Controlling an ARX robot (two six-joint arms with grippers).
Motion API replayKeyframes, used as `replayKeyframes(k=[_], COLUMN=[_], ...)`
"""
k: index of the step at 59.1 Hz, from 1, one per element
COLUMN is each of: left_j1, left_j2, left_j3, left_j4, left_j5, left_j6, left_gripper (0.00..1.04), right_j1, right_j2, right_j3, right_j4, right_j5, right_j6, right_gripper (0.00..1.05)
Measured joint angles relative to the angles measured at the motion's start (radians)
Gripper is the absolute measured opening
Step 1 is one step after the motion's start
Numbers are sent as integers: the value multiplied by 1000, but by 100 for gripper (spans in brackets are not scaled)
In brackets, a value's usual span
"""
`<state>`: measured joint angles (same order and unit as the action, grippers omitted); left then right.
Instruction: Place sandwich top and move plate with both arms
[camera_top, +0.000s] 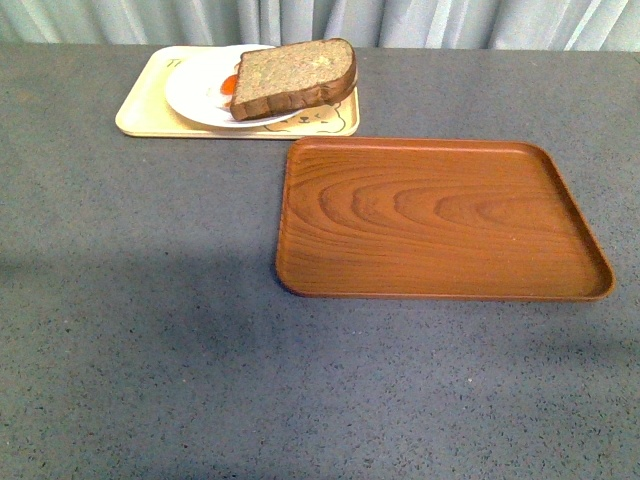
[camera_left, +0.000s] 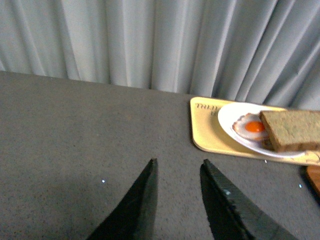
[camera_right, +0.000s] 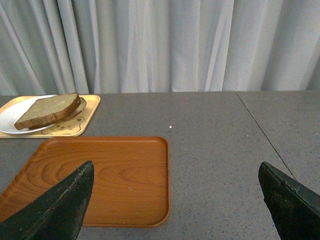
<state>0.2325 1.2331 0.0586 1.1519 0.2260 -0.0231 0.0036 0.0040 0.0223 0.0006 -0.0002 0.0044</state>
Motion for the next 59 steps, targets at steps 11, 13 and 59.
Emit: replayKeyframes(k=[11, 13, 59], left_j1=[-71, -80, -230], left_j2=[-282, -323, -877], left_j3=[-24, -24, -44], left_j4=[-272, -306, -795], left_j5=[-71, -79, -226], left_j6=[8, 9, 13], left_gripper=[2, 2, 2], right_j1=[0, 0, 0], right_j2=[0, 0, 0], right_j3=[0, 0, 0], right_j4=[0, 0, 0], right_j5=[0, 0, 0], right_j6=[0, 0, 0], right_gripper=[96, 96, 96])
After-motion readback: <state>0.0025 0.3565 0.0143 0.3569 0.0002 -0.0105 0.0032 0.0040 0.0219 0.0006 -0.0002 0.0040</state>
